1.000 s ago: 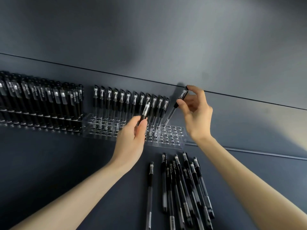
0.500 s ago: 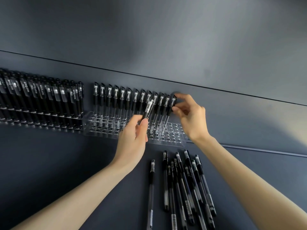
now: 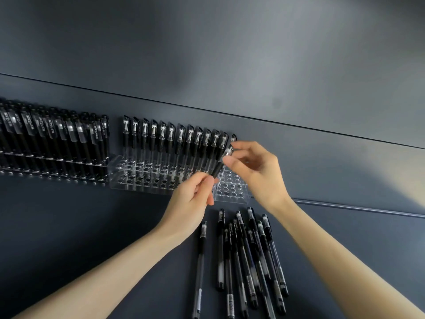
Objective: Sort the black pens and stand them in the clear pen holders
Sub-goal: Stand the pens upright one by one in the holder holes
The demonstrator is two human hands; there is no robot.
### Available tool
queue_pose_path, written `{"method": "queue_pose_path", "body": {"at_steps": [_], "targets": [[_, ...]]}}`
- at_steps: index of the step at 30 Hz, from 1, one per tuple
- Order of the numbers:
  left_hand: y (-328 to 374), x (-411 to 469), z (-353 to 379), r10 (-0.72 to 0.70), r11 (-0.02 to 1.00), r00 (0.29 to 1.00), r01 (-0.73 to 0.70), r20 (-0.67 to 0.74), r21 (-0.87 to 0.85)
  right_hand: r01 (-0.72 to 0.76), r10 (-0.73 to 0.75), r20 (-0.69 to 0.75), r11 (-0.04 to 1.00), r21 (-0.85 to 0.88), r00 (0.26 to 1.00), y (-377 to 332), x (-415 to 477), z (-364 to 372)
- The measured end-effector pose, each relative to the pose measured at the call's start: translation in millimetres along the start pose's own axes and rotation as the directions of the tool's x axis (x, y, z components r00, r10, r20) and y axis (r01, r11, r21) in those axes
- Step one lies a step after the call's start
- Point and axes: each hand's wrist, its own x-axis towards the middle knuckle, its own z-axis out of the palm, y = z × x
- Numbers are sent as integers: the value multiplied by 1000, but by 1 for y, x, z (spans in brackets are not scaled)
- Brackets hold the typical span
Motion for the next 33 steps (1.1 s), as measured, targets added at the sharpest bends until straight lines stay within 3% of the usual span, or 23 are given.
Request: {"method": "queue_pose_path", "body": {"at_steps": [5,7,8,10,12,16,22,33], "targets": [[4,-7,5,-37,999,995,33,94,41,9,-7,-34,998,60,999,0,-3,-4],[-1,-5,2,26,961,997,-47,79,274,14,-9,-96,999,49,995,-1,1,-11],[-6,-3,-2,89,892,995,-104,53,440,22,-17,-146,999,29,989,-2,4,-15],[-14,1,-10,245,661,968,-202,47,723,53,-61,-255,998,-40,965,-3,12,-25],[-22,5,-16,287,481,952,-239,106,843,88,-127,-330,988,-130,935,-3,19,-31],[-28,6,-16,149,389,969,-243,199,889,130,-203,-382,969,-208,902,-1,27,-30],[-29,5,-17,119,312,965,-259,233,914,144,-231,-365,958,-249,902,6,37,-23],[-30,5,-16,138,302,964,-258,226,918,143,-237,-208,911,-386,949,31,36,-11]]}}
